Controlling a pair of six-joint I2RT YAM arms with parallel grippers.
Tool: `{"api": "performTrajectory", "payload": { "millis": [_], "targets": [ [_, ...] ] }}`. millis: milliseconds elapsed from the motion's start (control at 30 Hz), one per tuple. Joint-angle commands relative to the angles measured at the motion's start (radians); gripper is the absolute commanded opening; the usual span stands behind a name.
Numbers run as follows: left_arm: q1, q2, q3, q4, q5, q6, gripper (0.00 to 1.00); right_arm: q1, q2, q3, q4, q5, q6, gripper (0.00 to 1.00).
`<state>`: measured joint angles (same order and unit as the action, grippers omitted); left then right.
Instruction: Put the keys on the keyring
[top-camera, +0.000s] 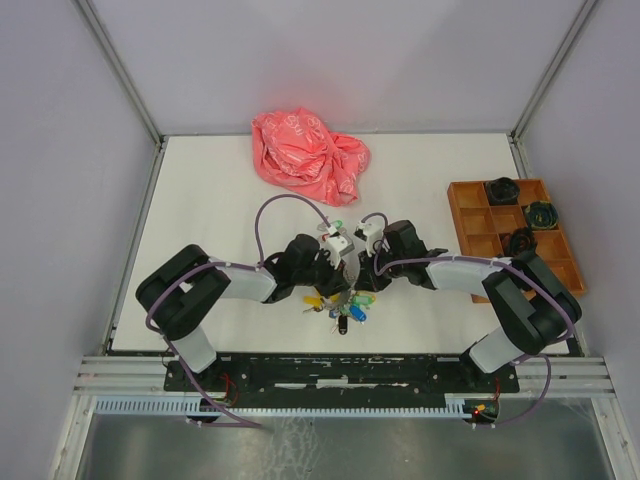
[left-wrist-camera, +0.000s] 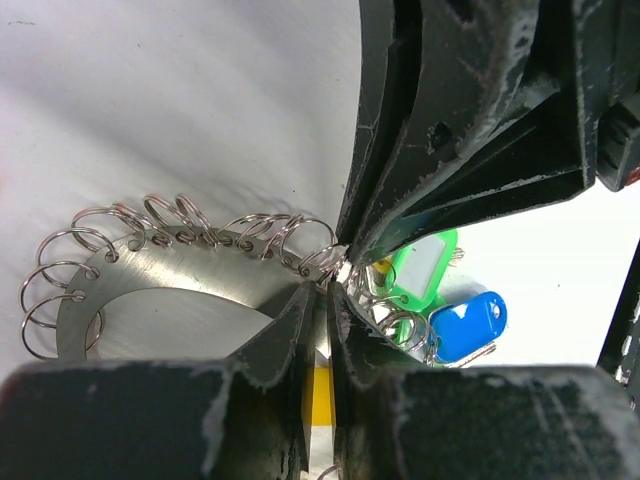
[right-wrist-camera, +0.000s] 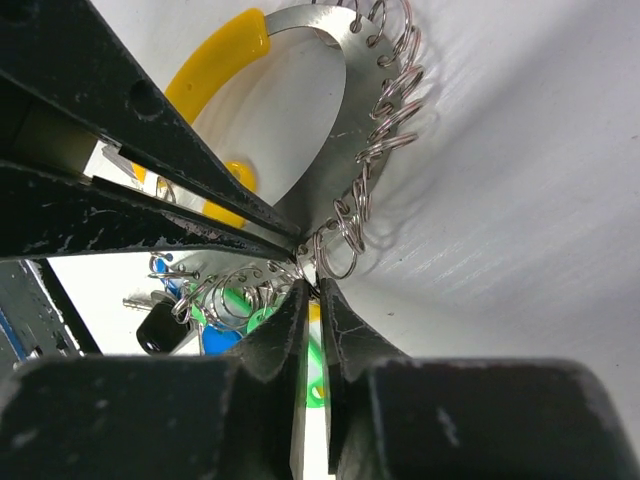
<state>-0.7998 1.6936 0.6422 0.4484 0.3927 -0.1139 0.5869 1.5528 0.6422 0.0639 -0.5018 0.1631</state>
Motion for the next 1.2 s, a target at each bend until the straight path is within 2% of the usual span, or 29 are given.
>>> {"api": "performTrajectory", "payload": {
  "millis": [0,100,200,467,667,900,1033,1167],
  "targets": [
    [-0.004,-0.008,-0.02,0.027,-0.015,0.037,0.16,-0.002,0.001,0.039,0.048,-0.034,-0.006,0.1],
    [-0.003,-0.023,-0.031,0.04,-0.01,0.038,0.17,-0.002,0.0,0.04,0.048,-0.049,-0.019,0.03],
    [0.001,-0.038,-0.044,0.056,0.002,0.039,0.19,-0.002,-0.015,0.04,0.052,-0.068,-0.039,0.01],
    [0.038,-0.092,-0.101,0.158,0.093,0.051,0.28,0.006,-0.03,0.051,0.064,-0.121,-0.107,0.01],
    [0.062,-0.142,-0.149,0.228,0.112,0.094,0.32,0.042,-0.031,0.106,-0.039,-0.11,-0.211,0.01],
    [0.095,-0.214,-0.243,0.387,0.109,0.16,0.35,0.062,-0.074,0.143,-0.105,-0.138,-0.342,0.01],
    [0.099,-0.214,-0.255,0.41,0.163,0.204,0.35,0.067,-0.099,0.169,-0.154,-0.153,-0.439,0.01],
    [0.099,-0.206,-0.293,0.512,0.228,0.258,0.35,0.071,-0.119,0.192,-0.215,-0.158,-0.54,0.01]
  ]
}}
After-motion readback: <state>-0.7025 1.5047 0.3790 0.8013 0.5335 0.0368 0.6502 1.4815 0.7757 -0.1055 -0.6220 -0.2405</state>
